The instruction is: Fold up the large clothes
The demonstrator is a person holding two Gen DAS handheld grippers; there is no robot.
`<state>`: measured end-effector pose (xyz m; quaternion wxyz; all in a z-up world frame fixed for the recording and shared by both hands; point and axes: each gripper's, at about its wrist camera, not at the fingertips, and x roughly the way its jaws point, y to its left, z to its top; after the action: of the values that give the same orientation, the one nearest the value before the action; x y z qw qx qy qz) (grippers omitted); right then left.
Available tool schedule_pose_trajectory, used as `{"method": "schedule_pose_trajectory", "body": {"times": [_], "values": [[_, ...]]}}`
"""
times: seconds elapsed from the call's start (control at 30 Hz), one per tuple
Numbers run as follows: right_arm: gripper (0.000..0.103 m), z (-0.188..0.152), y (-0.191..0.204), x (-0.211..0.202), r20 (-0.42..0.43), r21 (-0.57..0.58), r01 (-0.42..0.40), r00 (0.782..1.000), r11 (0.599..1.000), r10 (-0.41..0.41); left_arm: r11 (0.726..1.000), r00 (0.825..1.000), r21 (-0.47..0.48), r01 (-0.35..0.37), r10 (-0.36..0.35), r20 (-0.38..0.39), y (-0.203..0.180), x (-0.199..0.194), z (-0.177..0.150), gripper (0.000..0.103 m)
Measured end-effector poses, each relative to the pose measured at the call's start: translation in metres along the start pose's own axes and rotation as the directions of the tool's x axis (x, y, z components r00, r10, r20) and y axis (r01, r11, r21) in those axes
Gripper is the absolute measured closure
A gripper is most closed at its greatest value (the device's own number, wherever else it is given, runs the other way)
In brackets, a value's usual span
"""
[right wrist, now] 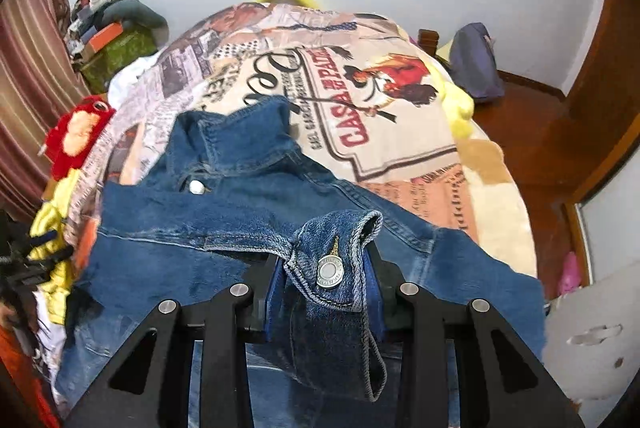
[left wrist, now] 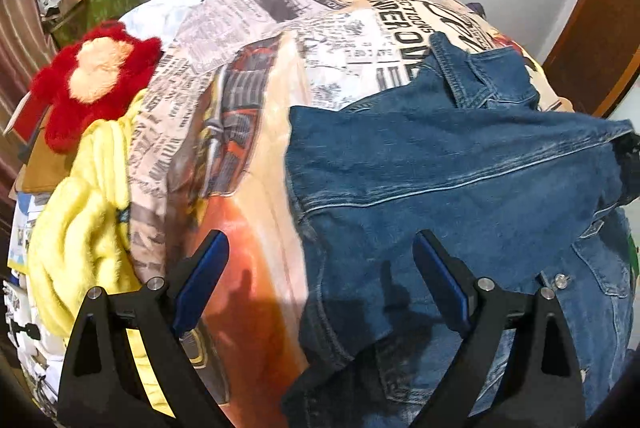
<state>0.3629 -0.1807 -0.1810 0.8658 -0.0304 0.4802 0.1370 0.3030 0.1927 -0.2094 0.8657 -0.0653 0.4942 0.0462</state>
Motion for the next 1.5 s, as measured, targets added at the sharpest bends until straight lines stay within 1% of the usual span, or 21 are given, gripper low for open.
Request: {"method": "schedule_pose_trajectory", "body": {"times": [0.07,0.17,0.27,0.33,0.4,0.47,0.5,0.53,0.6,0.67,0.7,0.77,0.8,0.83,0.87,0.93,1.07,1.17,1.3,1.4,1.5], "values": [[0.071,-0.007,-0.01,0.012,-0.031,0.014,0.01,0.999,1.0,-0.01,1.0,1.0,0.01,0.005,-0.005,-0.015,-0.005,0.008,0.0,0.009],[0.07,-0.019,-0.024,0.041,-0.092,0.051,0.024,0.996,0.998,-0.019,0.999,0.998,0.032,0.021,-0.019,-0.056,-0.02,0.027,-0.006,0.009],[0.069,-0.031,-0.038,0.069,-0.162,0.098,0.027,0.987,0.995,-0.011,0.999,0.995,0.046,0.009,-0.005,-0.096,-0.029,0.043,-0.015,0.009],[0.067,-0.04,-0.042,0.082,-0.193,0.097,0.036,0.981,0.995,-0.017,0.999,0.996,0.049,0.001,0.003,-0.093,-0.03,0.049,-0.018,0.009],[0.065,-0.045,-0.039,0.087,-0.197,0.066,0.054,0.98,0.996,-0.04,0.999,0.996,0.036,0.012,-0.009,-0.094,-0.026,0.05,-0.019,0.009],[0.06,-0.046,-0.032,0.088,-0.19,0.008,0.087,0.978,0.996,-0.084,1.0,0.995,0.027,-0.001,0.004,-0.105,-0.023,0.054,-0.02,0.009],[0.054,-0.047,-0.029,0.088,-0.187,-0.024,0.109,0.976,0.994,-0.111,0.999,0.994,0.034,-0.014,0.017,-0.111,-0.022,0.057,-0.022,0.009],[0.052,-0.048,-0.025,0.088,-0.179,-0.062,0.134,0.973,0.989,-0.143,0.999,0.993,0.041,-0.021,0.025,-0.113,-0.022,0.059,-0.024,0.009],[0.051,-0.049,-0.022,0.089,-0.174,-0.096,0.145,0.972,0.985,-0.16,0.998,0.994,0.048,-0.028,0.033,-0.102,-0.021,0.059,-0.028,0.008],[0.051,-0.051,-0.022,0.086,-0.169,-0.107,0.153,0.971,0.982,-0.169,0.998,0.995,0.047,-0.036,0.04,-0.095,-0.021,0.057,-0.029,0.008],[0.049,-0.051,-0.022,0.086,-0.168,-0.111,0.158,0.97,0.981,-0.175,0.998,0.995,0.047,-0.042,0.046,-0.094,-0.02,0.056,-0.03,0.008],[0.039,-0.051,-0.025,0.084,-0.169,-0.108,0.178,0.966,0.978,-0.194,0.997,0.994,0.051,-0.051,0.055,-0.094,-0.021,0.055,-0.03,0.008],[0.028,-0.051,-0.026,0.082,-0.163,-0.106,0.197,0.964,0.975,-0.212,0.997,0.994,0.058,-0.057,0.063,-0.094,-0.022,0.054,-0.031,0.009],[0.024,-0.052,-0.028,0.079,-0.151,-0.11,0.219,0.96,0.97,-0.234,0.995,0.993,0.068,-0.066,0.073,-0.094,-0.023,0.053,-0.031,0.009],[0.024,-0.053,-0.03,0.076,-0.145,-0.111,0.22,0.961,0.969,-0.234,0.994,0.992,0.077,-0.073,0.081,-0.094,-0.023,0.052,-0.03,0.009],[0.024,-0.055,-0.034,0.068,-0.146,-0.094,0.191,0.968,0.977,-0.203,0.991,0.991,0.098,-0.094,0.103,-0.09,-0.025,0.048,-0.028,0.009],[0.023,-0.057,-0.034,0.045,-0.119,-0.068,0.144,0.981,0.987,-0.151,0.982,0.99,0.141,-0.123,0.132,-0.056,-0.036,0.033,-0.022,0.009],[0.023,-0.057,-0.032,0.027,-0.089,-0.045,0.111,0.989,0.993,-0.115,0.98,0.993,0.158,-0.119,0.121,-0.005,-0.047,0.017,-0.012,0.009],[0.023,-0.049,-0.038,0.0,-0.023,-0.004,0.098,0.995,0.995,-0.098,0.981,0.994,0.171,-0.093,0.082,0.072,-0.067,-0.008,0.007,0.009],[0.023,-0.044,-0.053,-0.024,0.028,0.054,0.097,0.995,0.994,-0.099,0.98,0.992,0.19,-0.064,0.042,0.12,-0.087,-0.023,0.02,0.009],[0.023,-0.042,-0.068,-0.04,0.063,0.083,0.13,0.989,0.988,-0.135,0.978,0.984,0.21,-0.014,-0.023,0.174,-0.111,-0.038,0.034,0.009]]}}
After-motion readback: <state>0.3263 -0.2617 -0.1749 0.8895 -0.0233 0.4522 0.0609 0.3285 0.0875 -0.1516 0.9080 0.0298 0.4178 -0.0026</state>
